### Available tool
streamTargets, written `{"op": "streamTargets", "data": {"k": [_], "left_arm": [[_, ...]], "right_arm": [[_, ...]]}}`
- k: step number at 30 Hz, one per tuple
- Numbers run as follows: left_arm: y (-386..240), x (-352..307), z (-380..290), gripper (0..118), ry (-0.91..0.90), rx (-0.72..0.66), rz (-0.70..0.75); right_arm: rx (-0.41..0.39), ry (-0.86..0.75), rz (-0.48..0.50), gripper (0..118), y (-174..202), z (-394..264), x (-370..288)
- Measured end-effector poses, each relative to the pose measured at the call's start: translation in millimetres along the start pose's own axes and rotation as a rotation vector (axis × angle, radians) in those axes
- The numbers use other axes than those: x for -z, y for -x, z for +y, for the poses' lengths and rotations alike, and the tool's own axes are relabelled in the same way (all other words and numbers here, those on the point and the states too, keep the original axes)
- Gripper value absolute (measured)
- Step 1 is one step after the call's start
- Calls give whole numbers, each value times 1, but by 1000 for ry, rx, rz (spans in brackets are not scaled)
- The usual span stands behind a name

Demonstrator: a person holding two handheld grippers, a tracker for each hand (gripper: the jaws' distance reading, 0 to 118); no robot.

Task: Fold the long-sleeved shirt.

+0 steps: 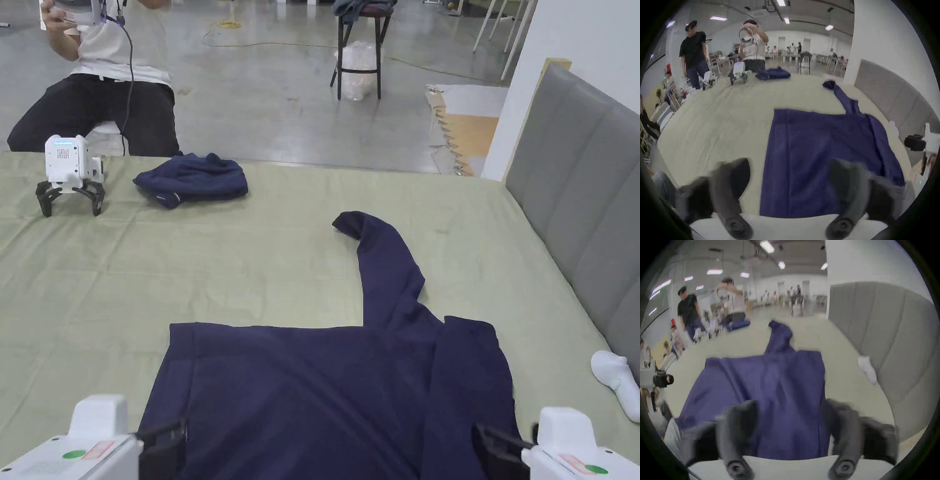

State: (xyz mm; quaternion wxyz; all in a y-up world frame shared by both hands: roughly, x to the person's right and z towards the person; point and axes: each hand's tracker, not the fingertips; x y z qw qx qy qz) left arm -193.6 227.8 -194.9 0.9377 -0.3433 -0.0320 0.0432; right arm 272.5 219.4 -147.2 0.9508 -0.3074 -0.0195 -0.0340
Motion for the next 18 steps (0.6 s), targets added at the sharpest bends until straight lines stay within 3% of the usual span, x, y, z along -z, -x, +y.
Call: {"op": "streamTargets", "data": {"k": [1,2,3,6,10,11,13,14,18], "left_arm": [[-10,5,7,73,-52,5,-3],[-22,13,13,41,-95,20,5],[-32,25,20,7,-124,38,31],[-53,53,38,4,-133,55,-27],[-72,85,61,4,-141,83,-51],[-75,96,68,4,-142,92,-60],[-77,116,79,4,-131,85,-77],[-78,127,84,4,-127,82,-85],[-84,170,99,4,-82,80,-120]], "right_arm": [[2,-45,-4,46,6,6,5],[3,-86,-28,15,12,13,16],[10,-119,-50,3,18,19,23],[20,-123,-10,0,29,34,48],[-30,-103,34,0,37,63,96],[-39,-90,49,8,38,76,115],[-50,-70,63,94,40,101,151],[-57,-41,73,118,36,119,179],[-71,-32,82,116,29,185,283]]}}
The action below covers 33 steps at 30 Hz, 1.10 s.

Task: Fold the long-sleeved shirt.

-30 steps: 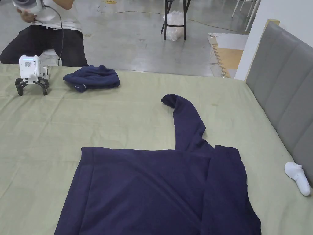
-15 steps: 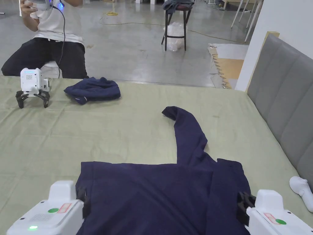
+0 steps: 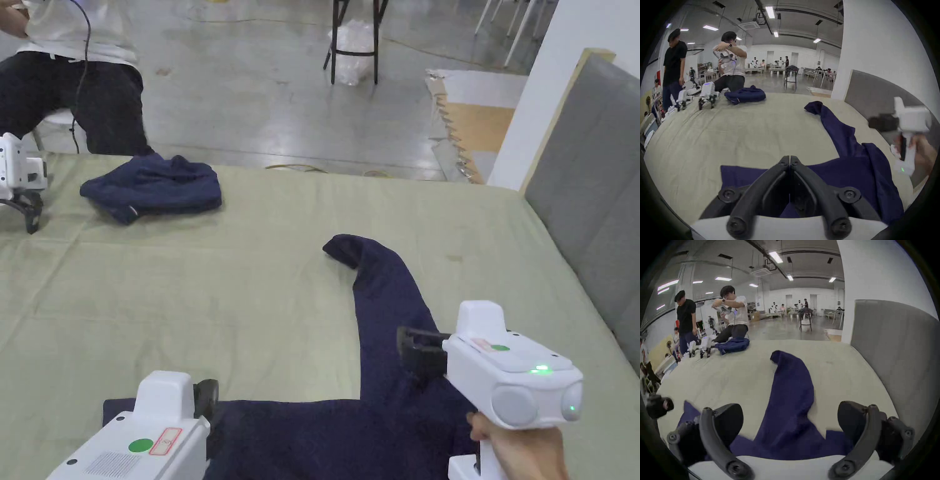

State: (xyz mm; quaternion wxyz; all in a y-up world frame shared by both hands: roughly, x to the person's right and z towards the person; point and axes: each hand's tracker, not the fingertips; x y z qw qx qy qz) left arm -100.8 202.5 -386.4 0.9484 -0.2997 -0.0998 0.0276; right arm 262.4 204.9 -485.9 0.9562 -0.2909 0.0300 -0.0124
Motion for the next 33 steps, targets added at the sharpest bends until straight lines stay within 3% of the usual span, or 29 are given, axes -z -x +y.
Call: {"op": "streamTargets", "data": {"k": [3,6,9,11,13,16,17,18,20,23,25,28,33], "left_arm": [[0,30,7,4,23,-5,-16],[-4,52,14,4,24,2,-28],[-3,66,20,4,31,-15,-39],[-4,67,23,4,40,-23,-55],[-4,66,25,4,39,6,-71],[-2,68,27,4,35,-17,-65],[2,68,27,4,46,-74,-47],[4,66,26,4,52,-107,-54],[6,58,24,4,51,-94,-64],[7,40,22,4,38,-63,-43],[10,24,22,4,25,-85,-53],[9,-4,23,4,3,-83,-42],[6,-59,24,4,-49,-66,-35]], "right_arm": [[36,57,5,116,-15,41,84],[-3,84,-26,115,-19,67,151],[9,132,-69,112,-26,90,209],[49,192,-88,104,-34,96,235],[115,260,-47,65,-34,92,248],[85,375,45,17,-30,74,256],[74,431,14,0,-28,69,253],[77,388,-2,0,-27,67,245],[180,330,83,0,-31,68,224],[90,202,52,0,-26,79,174],[101,129,113,0,-26,88,140],[34,66,126,0,-21,90,82],[-10,-7,88,0,-9,60,-34]]}}
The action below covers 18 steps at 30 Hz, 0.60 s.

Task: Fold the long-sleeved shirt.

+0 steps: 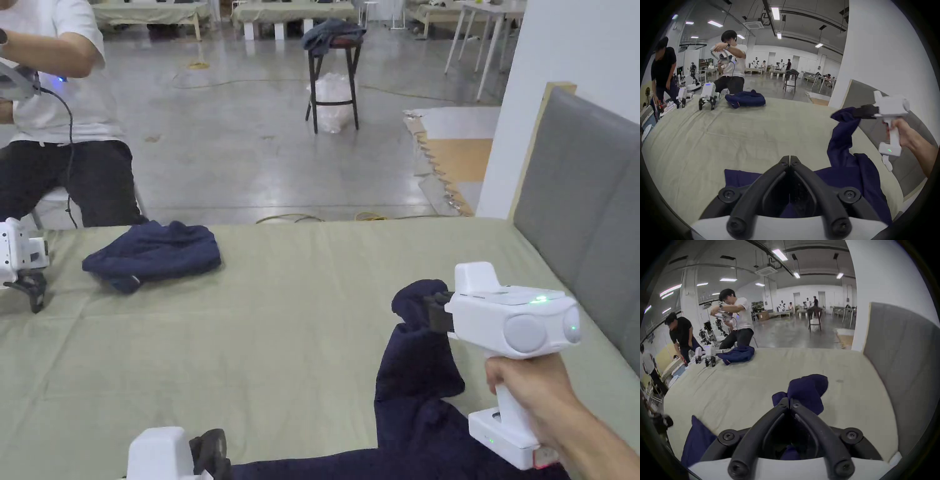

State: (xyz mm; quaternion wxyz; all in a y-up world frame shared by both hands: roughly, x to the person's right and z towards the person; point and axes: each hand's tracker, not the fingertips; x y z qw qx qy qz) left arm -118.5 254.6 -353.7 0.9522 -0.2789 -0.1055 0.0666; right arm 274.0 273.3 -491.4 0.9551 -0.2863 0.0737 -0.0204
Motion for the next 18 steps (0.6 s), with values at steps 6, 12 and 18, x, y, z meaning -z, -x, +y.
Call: {"op": "streamTargets", "data": {"k": [6,12,18], "left_arm": [[-6,-60,-18,4,-33,20,3],[-7,-98,-60,4,5,17,4],[-9,-107,-97,4,69,40,9]], "right_arm": [[-18,-17,-42,0,36,-94,-117],[55,48,-84,0,74,-224,-192],[98,184,-70,0,88,-310,-206]]}}
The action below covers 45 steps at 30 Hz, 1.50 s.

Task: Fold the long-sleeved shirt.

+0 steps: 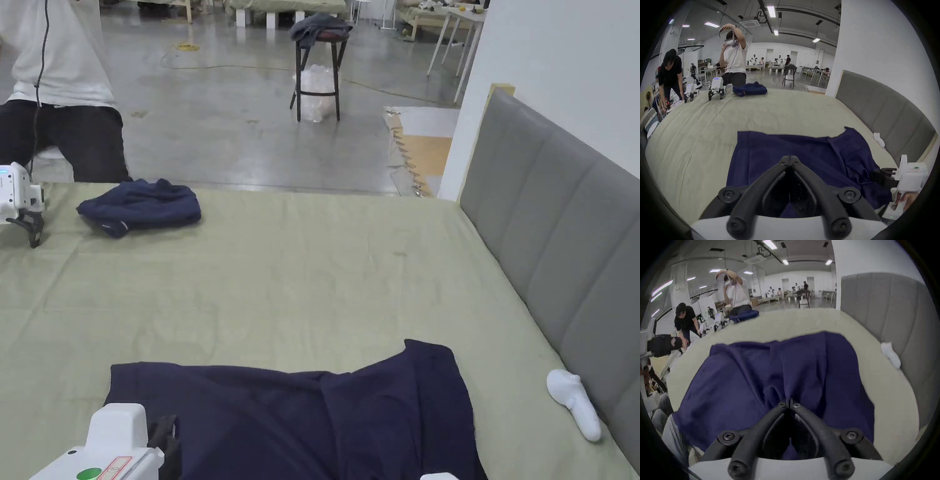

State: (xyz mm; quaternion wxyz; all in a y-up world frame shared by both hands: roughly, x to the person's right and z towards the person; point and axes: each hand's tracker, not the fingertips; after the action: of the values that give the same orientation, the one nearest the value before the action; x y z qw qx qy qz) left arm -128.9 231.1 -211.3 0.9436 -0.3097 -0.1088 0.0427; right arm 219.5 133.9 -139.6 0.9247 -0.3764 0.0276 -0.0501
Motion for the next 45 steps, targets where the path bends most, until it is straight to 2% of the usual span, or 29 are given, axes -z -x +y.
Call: {"op": "streamTargets", "data": {"k": [3,5,6,8,9,10,11,14,15,16,17,18,19,20,21,24,25,26,27,28,30,32,33,35,38,41,42,44,45], "left_arm": [[1,3,-13,4,22,-25,4],[1,5,-18,4,29,-30,3],[1,6,-19,4,32,-30,9],[1,8,-20,4,38,-37,14],[1,8,-20,4,38,-39,13],[1,7,-19,4,34,-40,18],[1,6,-17,4,29,-42,21],[3,4,-10,4,2,-46,20],[4,5,-7,4,-8,-43,23],[4,6,-4,4,-21,-41,29],[5,8,-1,4,-34,-42,32],[7,12,2,4,-48,-43,31],[8,16,5,4,-54,-43,33],[9,22,9,4,-56,-45,38],[11,29,12,4,-57,-47,42],[17,50,20,4,-51,-55,47],[18,56,23,4,-49,-52,53],[20,62,25,4,-47,-49,55],[22,68,27,4,-46,-51,58],[24,74,30,4,-43,-59,61],[29,87,33,4,-33,-63,61],[33,97,34,4,-26,-62,66],[34,103,35,4,-17,-59,65],[37,111,36,4,-3,-58,71],[41,120,35,4,15,-56,76],[48,128,33,4,43,-54,82],[52,130,33,4,48,-57,83],[62,134,34,4,59,-69,89],[69,137,36,5,68,-76,94]], "right_arm": [[-60,25,-10,0,-1,-5,5],[-56,4,9,0,-3,-5,5],[-56,4,19,18,-5,-1,7],[-71,35,11,91,-6,6,8],[-69,38,7,118,-8,8,7],[-54,21,3,117,-10,11,1],[-14,-94,22,117,-13,14,-14],[30,-130,36,118,-20,27,-30],[25,-165,2,115,-22,32,-34],[14,-177,-34,104,-23,37,-36],[10,-182,-22,104,-32,49,-30],[4,-211,3,96,-37,55,-28],[2,-228,9,74,-39,60,-25],[-15,-227,-49,29,-39,67,-16],[-33,-228,-108,0,-42,73,-6],[-13,-182,-36,0,-53,100,23],[-5,-178,-34,6,-61,115,31],[-15,-167,-45,29,-68,129,43],[-14,-140,-48,84,-73,142,55],[-14,-93,-67,118,-79,156,72],[-21,-95,-67,115,-105,174,109],[-20,23,-92,115,-127,191,148],[-5,72,-114,114,-106,209,148],[46,150,-77,107,-115,221,171],[135,238,-31,68,-119,231,195],[58,338,-49,19,-118,224,213],[21,317,-49,11,-119,221,213],[73,276,-38,10,-122,220,206],[59,272,-38,10,-119,216,205]]}}
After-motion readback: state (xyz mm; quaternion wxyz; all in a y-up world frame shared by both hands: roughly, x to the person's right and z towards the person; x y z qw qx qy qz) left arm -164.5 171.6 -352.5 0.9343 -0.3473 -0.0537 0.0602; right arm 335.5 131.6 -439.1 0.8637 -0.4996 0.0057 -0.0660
